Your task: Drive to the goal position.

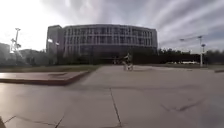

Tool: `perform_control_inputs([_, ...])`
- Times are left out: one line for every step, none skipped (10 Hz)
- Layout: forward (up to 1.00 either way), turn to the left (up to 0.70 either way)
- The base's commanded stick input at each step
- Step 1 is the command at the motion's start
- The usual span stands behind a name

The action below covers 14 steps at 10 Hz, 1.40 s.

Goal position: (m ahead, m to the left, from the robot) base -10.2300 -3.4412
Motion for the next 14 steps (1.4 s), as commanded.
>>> perform_control_inputs([0.85, 0.0])
perform_control_inputs([0.85, 0.0])
perform_control_inputs([0.85, 0.0])
perform_control_inputs([0.85, 0.0])
perform_control_inputs([0.85, 0.0])
perform_control_inputs([0.85, 0.0])
perform_control_inputs([0.85, 0.0])
perform_control_inputs([0.85, 0.0])
perform_control_inputs([0.85, 0.0])
perform_control_inputs([0.85, 0.0])
perform_control_inputs([0.85, 0.0])
perform_control_inputs([0.85, 0.0])
perform_control_inputs([0.85, 0.0])
perform_control_inputs([0.85, 0.0])
